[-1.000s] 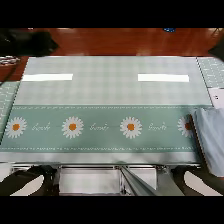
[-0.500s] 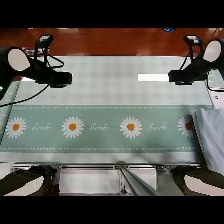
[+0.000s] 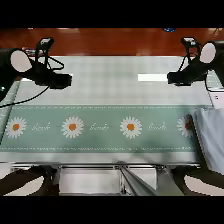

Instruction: Fold the shirts.

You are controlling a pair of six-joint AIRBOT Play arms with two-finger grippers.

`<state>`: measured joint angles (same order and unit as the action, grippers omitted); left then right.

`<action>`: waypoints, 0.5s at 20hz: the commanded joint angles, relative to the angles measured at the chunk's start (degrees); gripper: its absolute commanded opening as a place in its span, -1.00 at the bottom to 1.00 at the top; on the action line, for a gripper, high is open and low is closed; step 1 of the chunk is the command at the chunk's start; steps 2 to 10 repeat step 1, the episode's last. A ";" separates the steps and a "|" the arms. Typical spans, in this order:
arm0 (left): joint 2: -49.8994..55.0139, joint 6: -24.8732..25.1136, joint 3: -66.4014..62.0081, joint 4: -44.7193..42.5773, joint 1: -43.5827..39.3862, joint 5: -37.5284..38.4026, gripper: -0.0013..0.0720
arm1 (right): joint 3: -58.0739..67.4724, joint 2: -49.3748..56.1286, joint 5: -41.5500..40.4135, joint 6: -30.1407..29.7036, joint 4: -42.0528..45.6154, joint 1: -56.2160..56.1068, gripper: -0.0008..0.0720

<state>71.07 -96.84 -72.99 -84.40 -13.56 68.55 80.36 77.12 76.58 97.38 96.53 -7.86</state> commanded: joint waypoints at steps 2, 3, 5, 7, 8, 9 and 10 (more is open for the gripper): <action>0.02 0.07 0.02 -0.07 -0.04 0.04 -0.91 | 0.00 0.04 -0.02 0.04 0.04 -0.04 -0.91; 0.02 0.07 0.02 -0.07 -0.04 0.04 -0.91 | 0.00 0.04 -0.02 0.04 0.04 -0.04 -0.91; 0.02 0.07 0.02 -0.07 -0.04 0.04 -0.91 | 0.00 0.04 -0.02 0.04 0.04 -0.04 -0.91; 0.02 0.07 0.02 -0.07 -0.04 0.04 -0.91 | 0.00 0.04 -0.02 0.04 0.04 -0.04 -0.91; 0.02 0.07 0.02 -0.07 -0.04 0.04 -0.91 | 0.00 0.04 -0.02 0.04 0.04 -0.04 -0.91; 0.02 0.07 0.02 -0.07 -0.04 0.04 -0.91 | 0.00 0.04 -0.02 0.04 0.04 -0.04 -0.91; 0.02 0.07 0.02 -0.07 -0.04 0.04 -0.91 | 0.00 0.04 -0.02 0.04 0.04 -0.04 -0.91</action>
